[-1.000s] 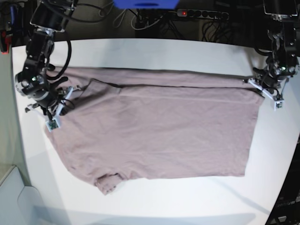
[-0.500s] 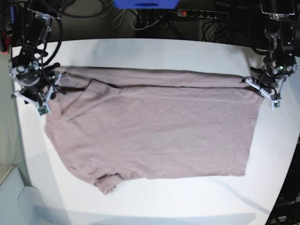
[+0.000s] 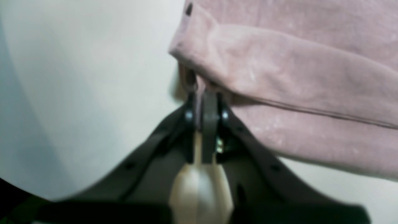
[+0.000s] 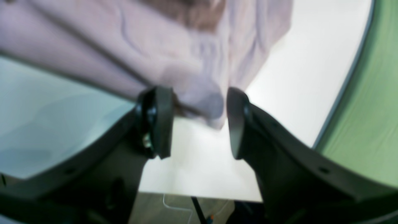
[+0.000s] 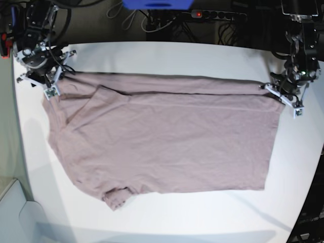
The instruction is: Layout the t-shirt on the table in an organized manner, then fold the t-shirt properly
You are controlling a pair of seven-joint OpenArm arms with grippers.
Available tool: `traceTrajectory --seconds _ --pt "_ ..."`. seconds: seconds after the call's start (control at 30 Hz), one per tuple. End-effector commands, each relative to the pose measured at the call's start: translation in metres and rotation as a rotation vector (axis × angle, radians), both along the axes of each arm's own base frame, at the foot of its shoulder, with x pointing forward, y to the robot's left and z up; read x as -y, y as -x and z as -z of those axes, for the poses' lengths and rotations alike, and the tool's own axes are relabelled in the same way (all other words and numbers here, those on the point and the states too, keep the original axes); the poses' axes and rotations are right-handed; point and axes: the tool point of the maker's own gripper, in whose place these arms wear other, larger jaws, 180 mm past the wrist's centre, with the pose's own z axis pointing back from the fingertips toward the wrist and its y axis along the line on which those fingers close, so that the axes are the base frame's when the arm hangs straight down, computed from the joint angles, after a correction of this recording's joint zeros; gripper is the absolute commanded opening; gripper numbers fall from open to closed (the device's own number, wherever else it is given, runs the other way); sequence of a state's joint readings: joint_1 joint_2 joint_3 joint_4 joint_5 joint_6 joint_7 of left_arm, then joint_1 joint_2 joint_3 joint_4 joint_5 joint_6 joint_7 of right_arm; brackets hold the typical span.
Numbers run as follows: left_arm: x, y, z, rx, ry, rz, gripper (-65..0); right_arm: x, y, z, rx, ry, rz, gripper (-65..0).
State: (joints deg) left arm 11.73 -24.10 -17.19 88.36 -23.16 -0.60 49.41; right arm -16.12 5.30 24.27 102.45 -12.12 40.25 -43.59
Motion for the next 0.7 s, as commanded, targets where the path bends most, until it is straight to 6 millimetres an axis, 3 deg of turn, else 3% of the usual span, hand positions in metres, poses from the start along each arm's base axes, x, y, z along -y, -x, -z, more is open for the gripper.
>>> traceTrajectory --seconds 0.0,0.3,0.4,0.53,0.67 --pt "-0.008 -0.009 -0.013 0.040 -0.026 -0.002 -64.8 0.004 -0.008 -0.009 0.036 0.014 -0.004 -36.4" --pt "-0.009 -0.008 -0.012 0.039 -0.026 -0.004 -64.8 0.010 0.004 0.013 -0.031 -0.004 0.007 -38.0" --pt "-0.009 -0.008 -0.013 0.039 -0.027 -0.003 -64.8 0.011 0.008 0.020 -0.054 -0.012 0.012 -45.5" --pt "-0.008 -0.010 -0.017 0.046 -0.030 0.005 -64.8 0.019 0.007 0.016 -0.054 0.014 0.005 -64.0" --pt "-0.004 -0.009 -0.029 0.068 -0.049 0.036 -64.8 0.031 -0.002 -0.003 -0.018 0.067 -0.017 -65.0"
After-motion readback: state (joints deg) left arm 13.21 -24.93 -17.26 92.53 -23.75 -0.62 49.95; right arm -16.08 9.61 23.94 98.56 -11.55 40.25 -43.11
